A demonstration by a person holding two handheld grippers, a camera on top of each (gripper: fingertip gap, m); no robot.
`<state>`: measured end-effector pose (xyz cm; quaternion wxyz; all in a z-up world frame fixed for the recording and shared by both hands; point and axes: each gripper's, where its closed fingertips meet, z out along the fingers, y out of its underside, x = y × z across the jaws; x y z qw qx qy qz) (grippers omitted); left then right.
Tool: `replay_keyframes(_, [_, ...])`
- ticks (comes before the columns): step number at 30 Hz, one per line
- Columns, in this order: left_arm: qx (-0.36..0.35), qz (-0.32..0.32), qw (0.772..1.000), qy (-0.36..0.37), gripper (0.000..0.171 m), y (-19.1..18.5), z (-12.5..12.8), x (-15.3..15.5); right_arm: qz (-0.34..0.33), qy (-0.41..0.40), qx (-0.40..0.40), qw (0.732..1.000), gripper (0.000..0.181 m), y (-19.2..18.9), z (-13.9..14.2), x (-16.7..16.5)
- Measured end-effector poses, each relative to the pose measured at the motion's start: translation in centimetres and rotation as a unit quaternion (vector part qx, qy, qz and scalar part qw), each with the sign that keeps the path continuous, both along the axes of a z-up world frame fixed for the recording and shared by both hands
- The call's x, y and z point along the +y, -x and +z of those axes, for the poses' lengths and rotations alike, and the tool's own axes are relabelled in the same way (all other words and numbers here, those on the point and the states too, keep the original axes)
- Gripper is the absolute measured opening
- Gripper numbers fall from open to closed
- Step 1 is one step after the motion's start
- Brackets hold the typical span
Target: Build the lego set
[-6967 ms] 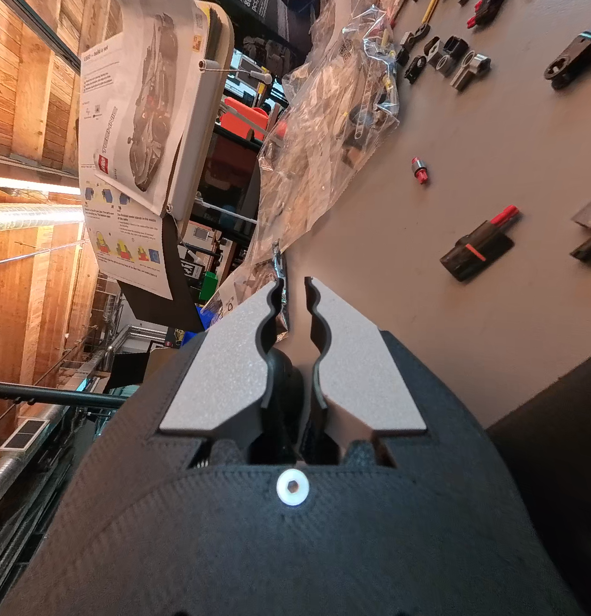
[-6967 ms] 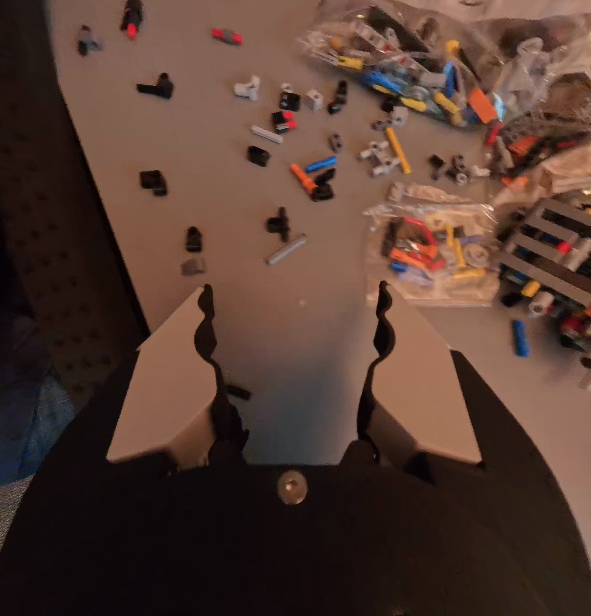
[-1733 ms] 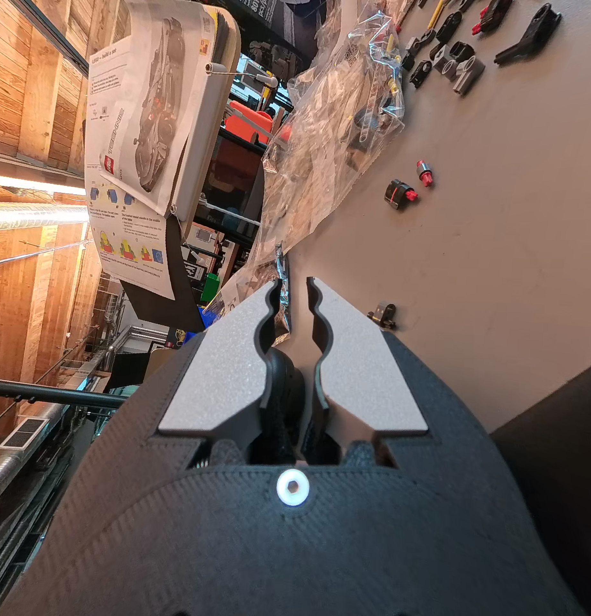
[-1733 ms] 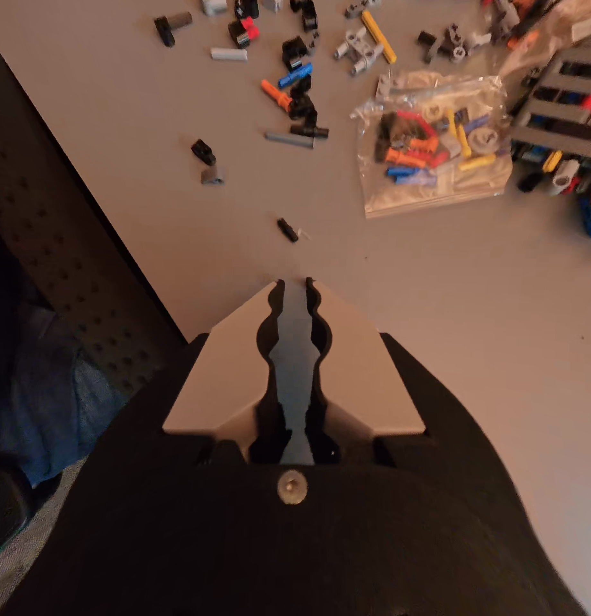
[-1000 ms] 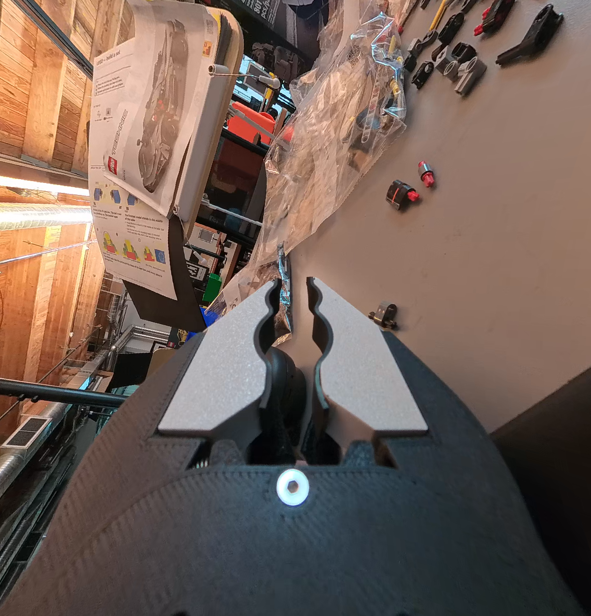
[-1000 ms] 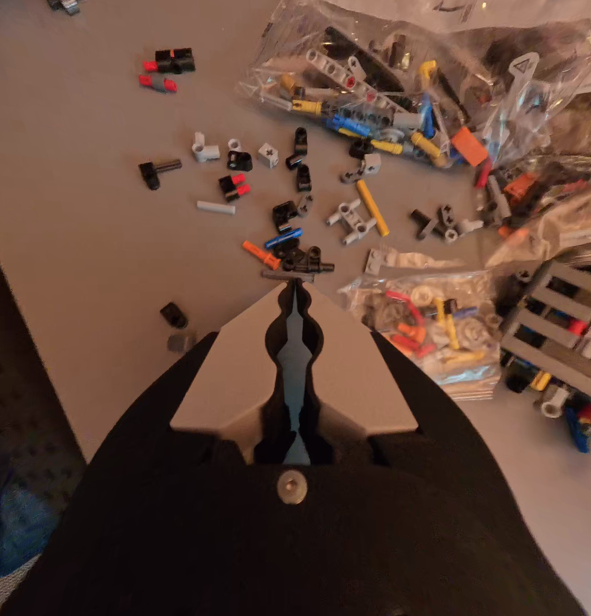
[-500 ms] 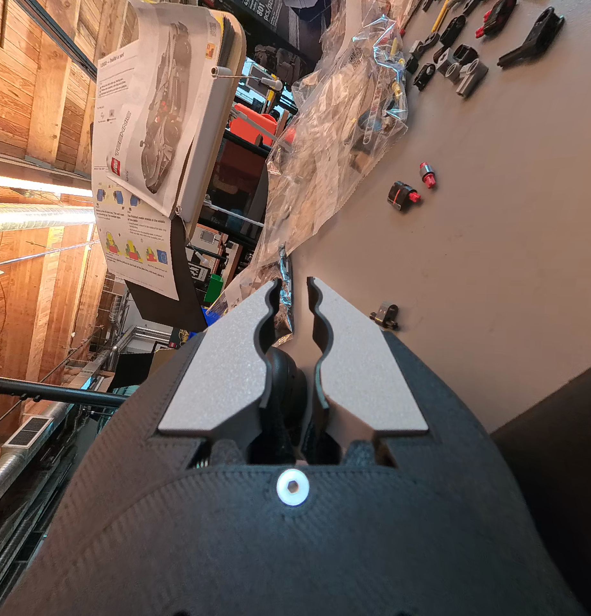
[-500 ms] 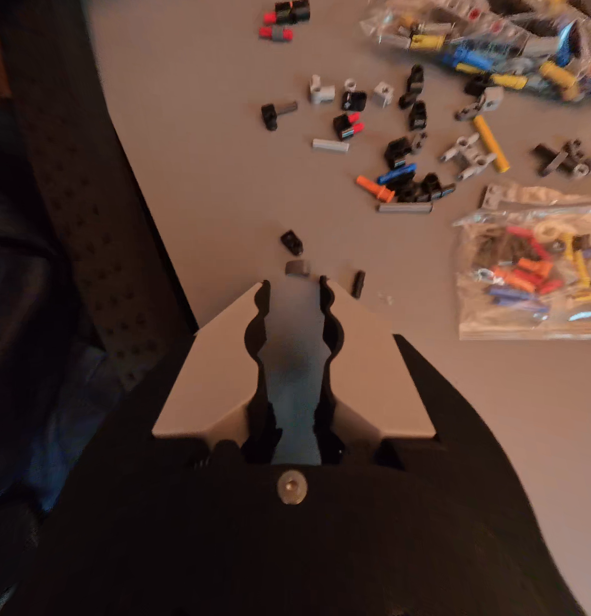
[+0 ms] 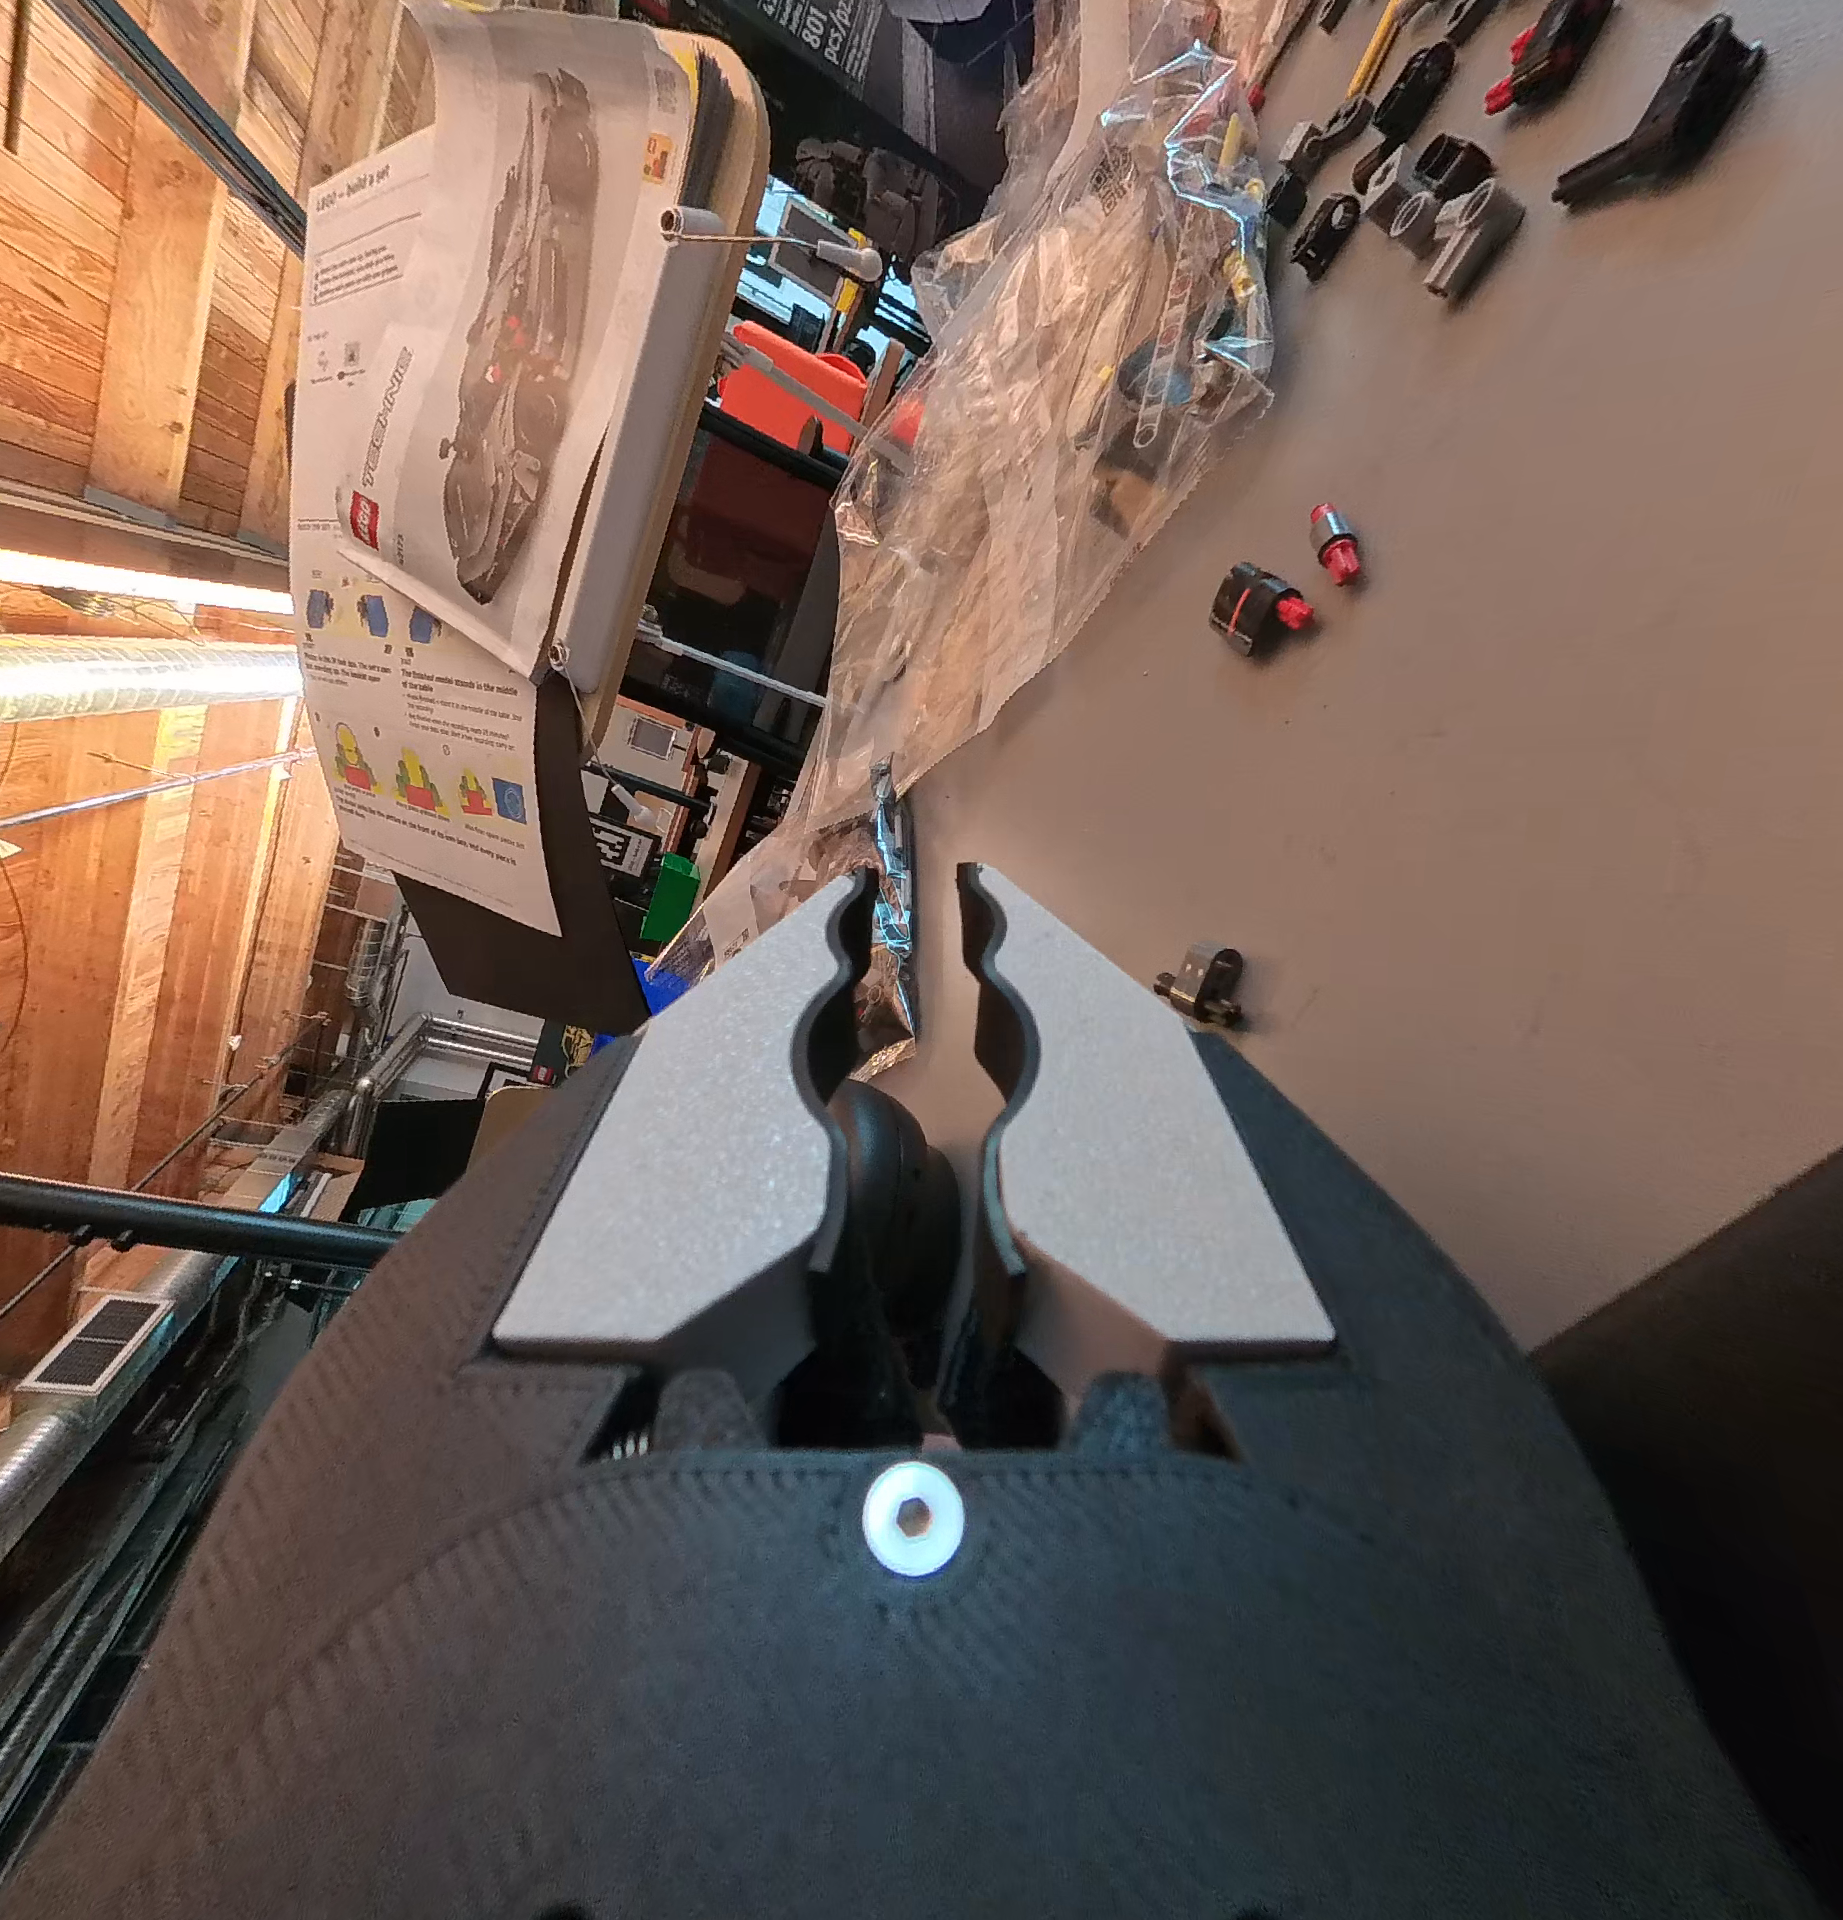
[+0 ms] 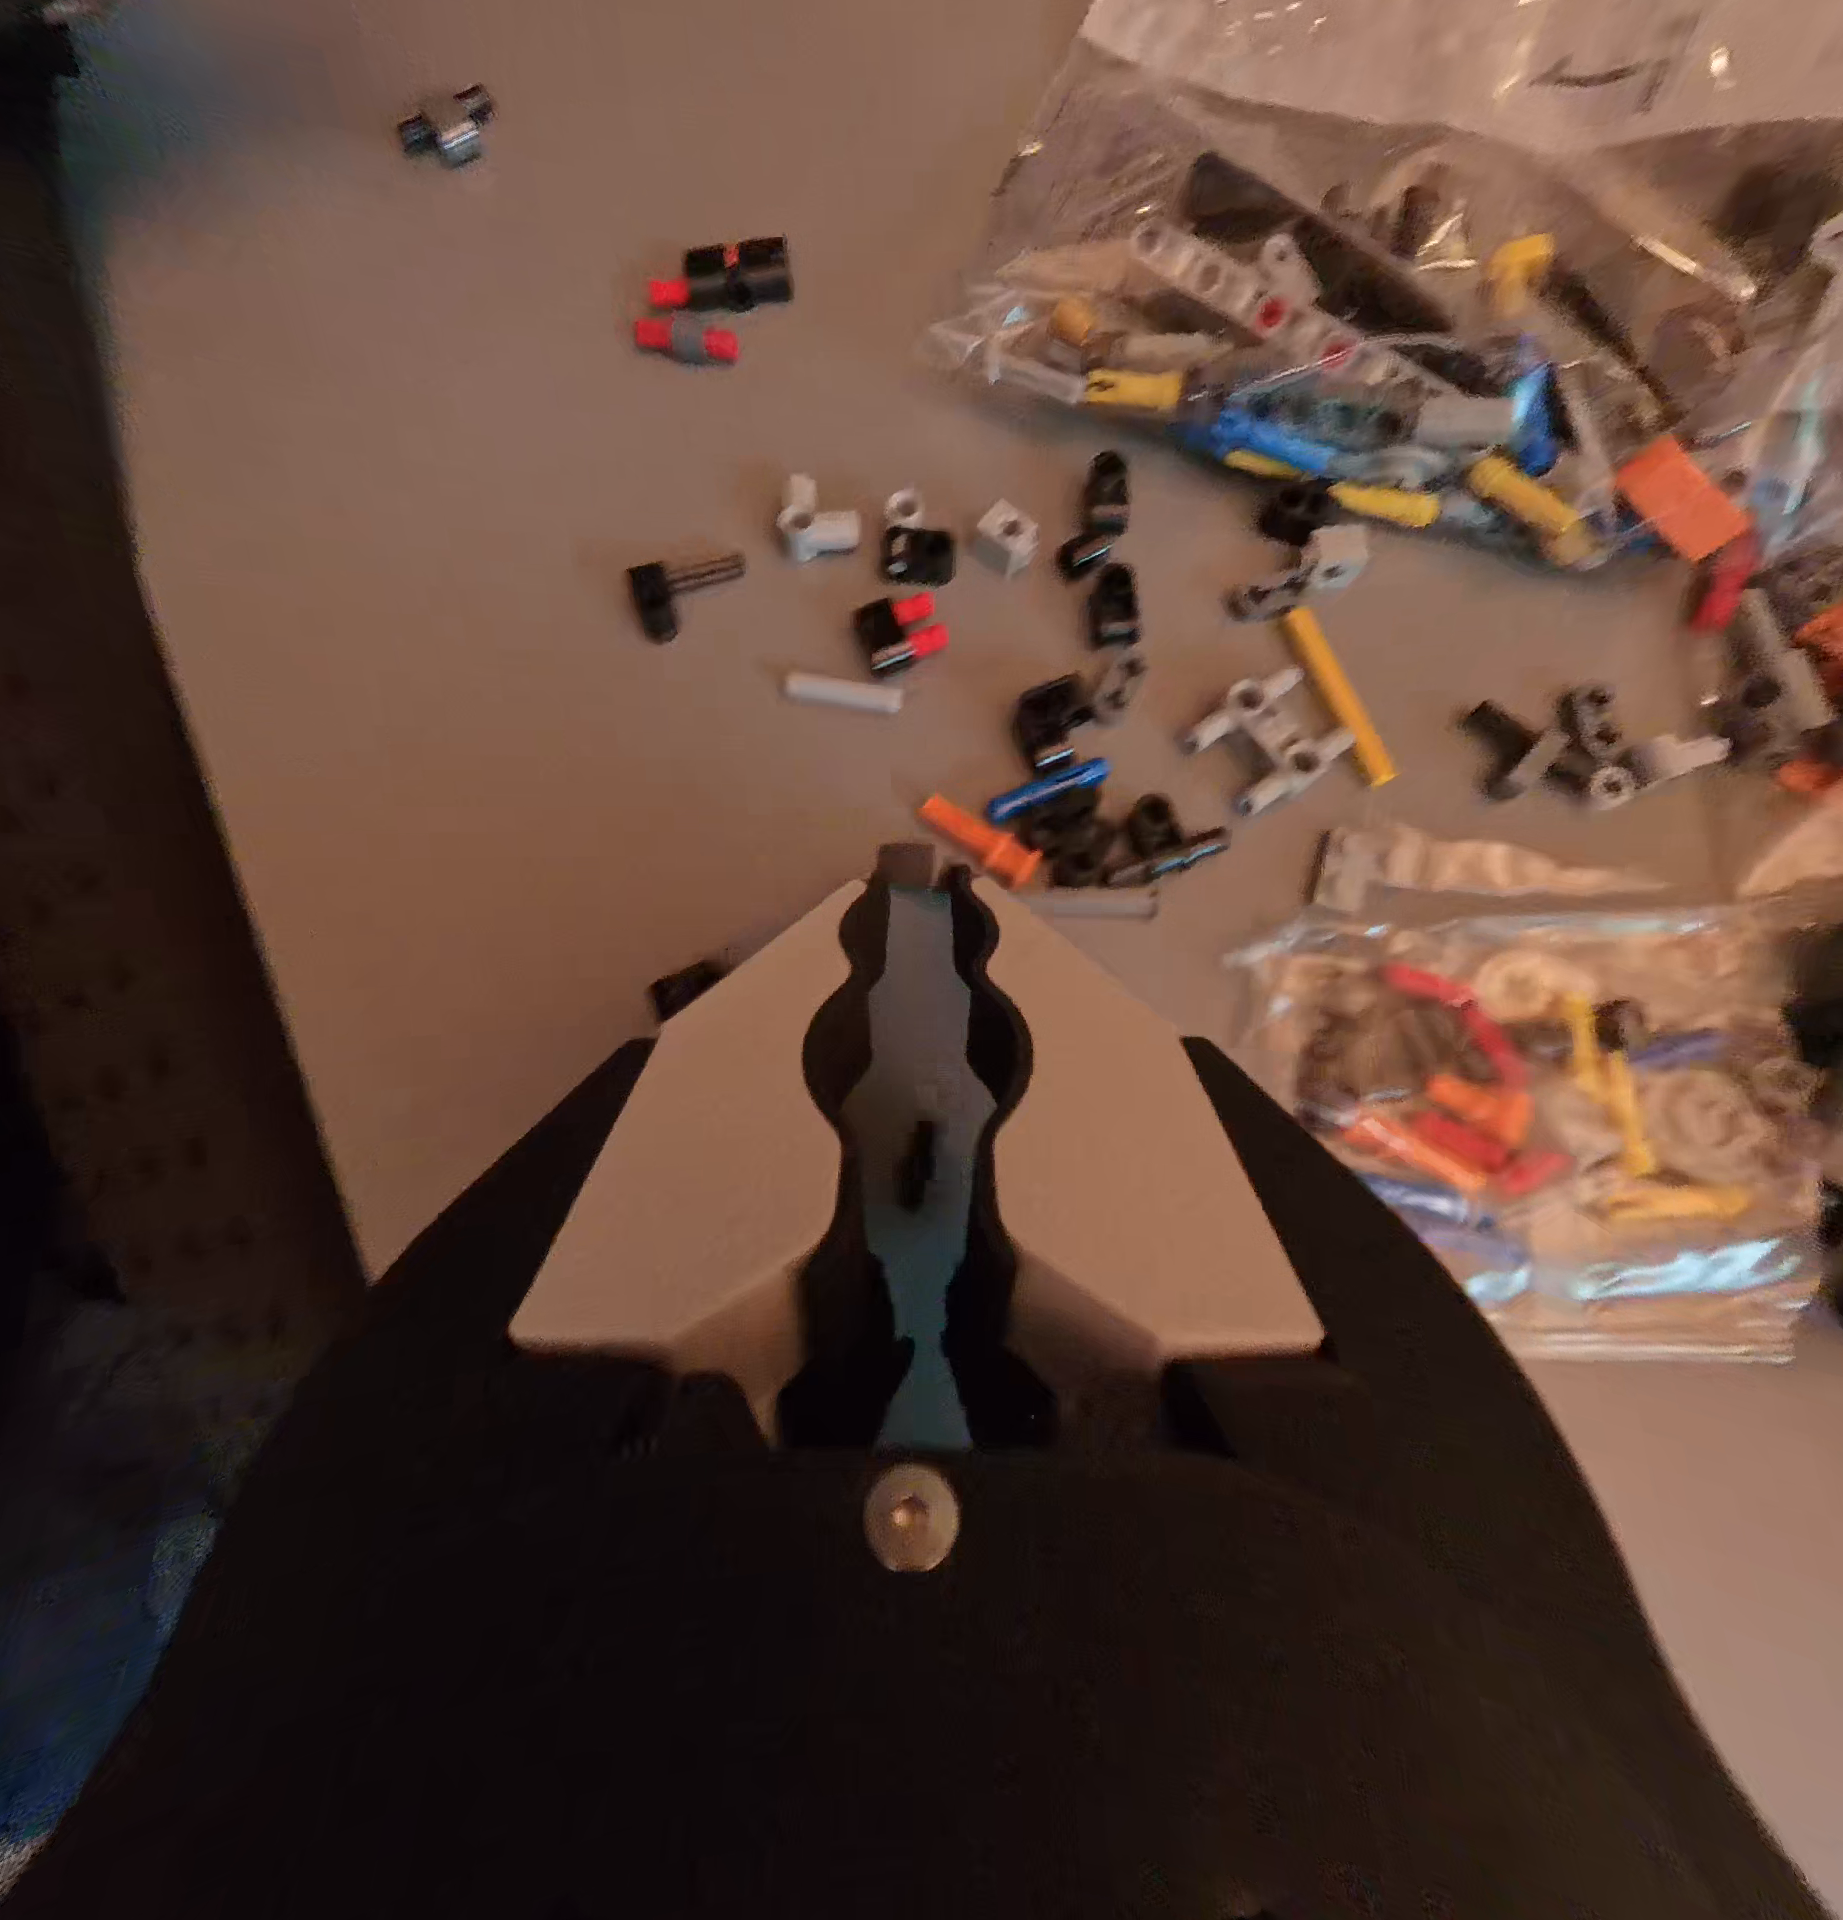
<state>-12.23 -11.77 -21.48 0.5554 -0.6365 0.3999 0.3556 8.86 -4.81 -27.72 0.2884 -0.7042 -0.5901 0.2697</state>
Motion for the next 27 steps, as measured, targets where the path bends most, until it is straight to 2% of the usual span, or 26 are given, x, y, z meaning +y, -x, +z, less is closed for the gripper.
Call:
replay_keyframes(1, [0.0, 0.0, 1.0, 0.0, 0.015, 0.0, 0.0, 0.0, -0.005, -0.006, -0.007, 1.0, 0.013, 0.3, 0.0, 0.7])
replay_keyframes(3, [0.0, 0.0, 1.0, 0.0, 0.015, 0.0, 0.0, 0.0, -0.015, -0.031, -0.032, 0.999, 0.031, 0.3, 0.1, 1.7])
replay_keyframes(6, [-0.001, 0.0, 1.0, -0.001, 0.015, 0.0, 0.0, 0.0, -0.008, -0.059, -0.04, 0.997, 0.031, -0.1, 0.7, 1.4])
replay_keyframes(9, [-0.001, -0.001, 1.0, -0.002, 0.015, 0.0, 0.1, 0.0, -0.002, -0.039, -0.029, 0.999, 0.03, -1.3, 1.1, -0.4])
replay_keyframes(15, [-0.001, -0.001, 1.0, 0.0, 0.015, 0.0, 0.0, 0.0, 0.025, -0.005, -0.013, 1.0, 0.025, -2.5, 0.9, -4.3])
replay_keyframes(18, [0.0, 0.0, 1.0, 0.0, 0.015, 0.0, 0.0, 0.0, 0.022, 0.0, -0.021, 1.0, 0.024, -2.4, -0.1, -4.2])
replay_keyframes(22, [0.001, 0.001, 1.0, -0.001, 0.015, 0.0, 0.1, 0.0, 0.013, 0.002, -0.007, 1.0, 0.009, -1.8, 0.0, -3.4])
replay_keyframes(27, [0.0, 0.001, 1.0, 0.001, 0.015, 0.0, 0.0, 0.0, 0.018, 0.008, 0.007, 1.0, 0.0, -1.0, 0.0, -2.7])
